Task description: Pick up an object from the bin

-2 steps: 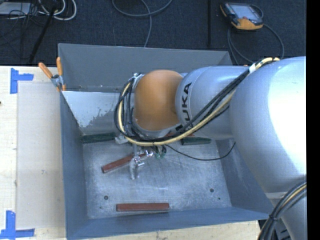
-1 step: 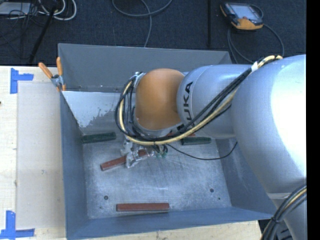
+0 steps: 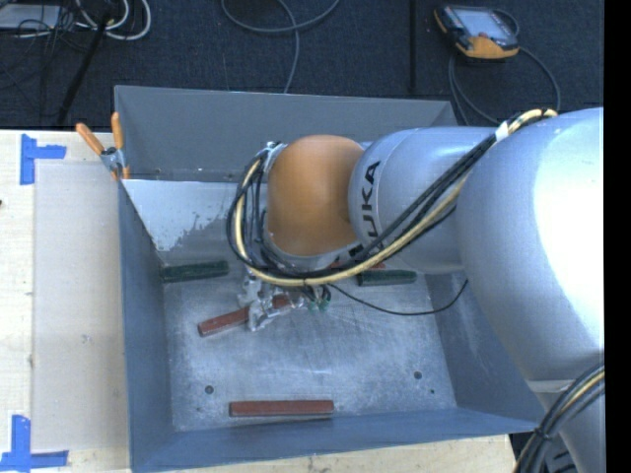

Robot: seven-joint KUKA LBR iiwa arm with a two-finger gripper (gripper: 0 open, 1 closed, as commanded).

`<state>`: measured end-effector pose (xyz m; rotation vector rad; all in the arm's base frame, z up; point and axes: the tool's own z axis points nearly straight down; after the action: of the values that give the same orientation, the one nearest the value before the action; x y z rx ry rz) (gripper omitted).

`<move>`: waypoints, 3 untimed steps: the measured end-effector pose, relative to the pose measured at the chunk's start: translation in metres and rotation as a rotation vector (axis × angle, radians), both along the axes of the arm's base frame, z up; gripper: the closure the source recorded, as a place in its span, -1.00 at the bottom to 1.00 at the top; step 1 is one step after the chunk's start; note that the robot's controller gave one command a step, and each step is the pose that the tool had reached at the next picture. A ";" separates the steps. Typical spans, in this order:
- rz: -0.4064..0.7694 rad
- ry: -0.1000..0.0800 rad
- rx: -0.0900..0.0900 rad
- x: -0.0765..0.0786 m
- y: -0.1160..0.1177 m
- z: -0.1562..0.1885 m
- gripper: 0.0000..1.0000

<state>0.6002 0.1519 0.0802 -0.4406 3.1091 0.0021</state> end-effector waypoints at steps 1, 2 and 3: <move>-0.001 0.006 -0.001 -0.002 0.000 0.004 1.00; -0.001 0.008 -0.003 -0.003 -0.001 0.022 1.00; -0.001 0.002 -0.001 -0.001 0.000 0.039 1.00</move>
Offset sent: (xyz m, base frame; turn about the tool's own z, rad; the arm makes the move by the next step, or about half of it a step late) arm -0.0002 0.0000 0.0086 0.0000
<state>0.5993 0.1519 0.1197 -0.4398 3.1113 0.0004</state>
